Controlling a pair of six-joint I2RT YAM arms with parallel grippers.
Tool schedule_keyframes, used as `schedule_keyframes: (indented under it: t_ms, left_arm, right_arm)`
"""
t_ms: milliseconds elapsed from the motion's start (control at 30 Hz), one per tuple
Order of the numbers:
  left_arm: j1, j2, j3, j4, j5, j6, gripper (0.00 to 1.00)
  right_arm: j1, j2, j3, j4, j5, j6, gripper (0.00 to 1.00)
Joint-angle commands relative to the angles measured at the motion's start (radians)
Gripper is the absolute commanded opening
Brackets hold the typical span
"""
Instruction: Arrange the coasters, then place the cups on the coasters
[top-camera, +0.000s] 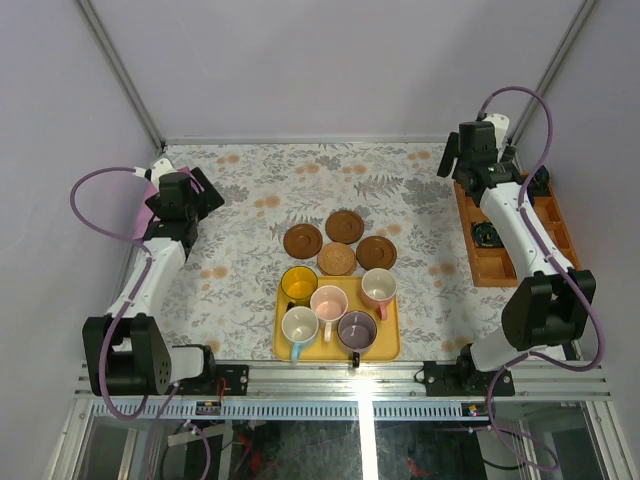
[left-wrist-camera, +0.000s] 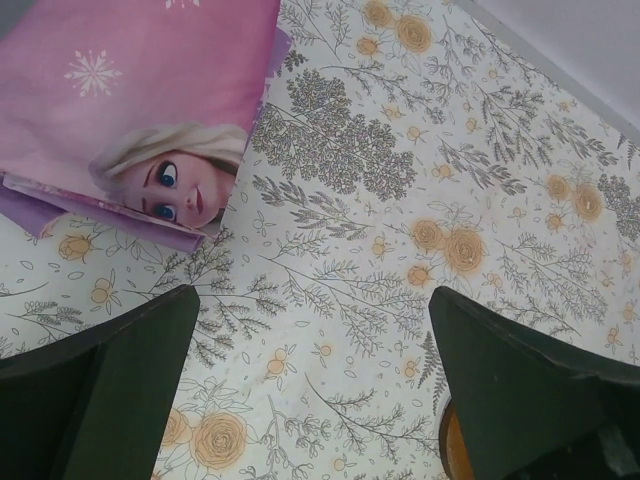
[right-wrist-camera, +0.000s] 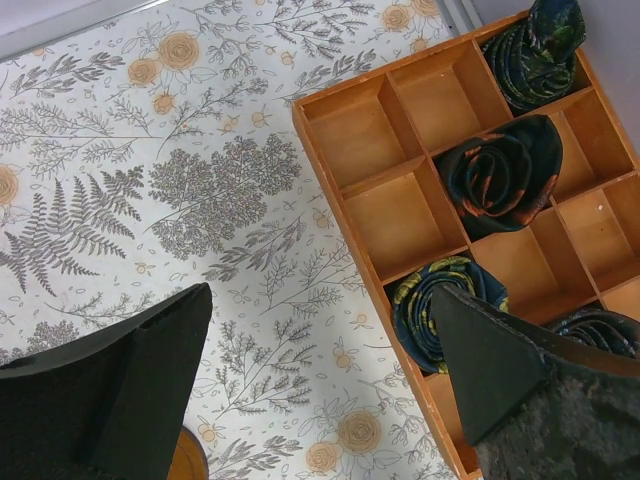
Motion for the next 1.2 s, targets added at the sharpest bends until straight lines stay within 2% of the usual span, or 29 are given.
schedule_keyframes:
  t_ms: [0,400,733,767,833,900,1033,1133,1167]
  left_arm:
    - [-0.001,-0.004,0.009,0.020,-0.034,0.022,1.00]
    - [-0.002,0.065,0.048,0.004,0.033,0.027,1.00]
    - [-0.002,0.038,0.025,0.072,0.080,0.046,1.00]
    - [-0.001,0.033,0.021,0.090,0.100,0.054,0.97]
    - [-0.002,0.022,0.013,0.123,0.143,0.067,0.84]
    - [-0.001,0.024,0.014,0.145,0.194,0.075,0.79]
    - [-0.002,0.069,0.034,0.150,0.303,0.100,0.79]
    - [-0.001,0.118,0.048,0.146,0.410,0.108,0.72]
    - [-0.002,0.133,0.049,0.147,0.440,0.105,0.67]
  right_arm:
    - [-0.005,-0.047,-0.003,0.056,0.034,0.003,0.99]
    - [-0.005,-0.075,-0.046,0.108,-0.023,0.001,0.99]
    - [-0.006,-0.060,-0.043,0.092,-0.004,0.004,0.99]
    - [-0.005,-0.059,-0.045,0.093,-0.007,0.004,0.99]
    - [-0.006,-0.055,-0.045,0.098,-0.026,-0.004,0.99]
    - [-0.005,-0.047,-0.043,0.098,-0.062,-0.009,1.00]
    - [-0.004,-0.019,-0.041,0.083,-0.139,-0.012,0.92]
    - [-0.004,-0.003,-0.050,0.072,-0.193,-0.008,0.78]
    - [-0.004,-0.001,-0.054,0.070,-0.216,-0.007,0.70]
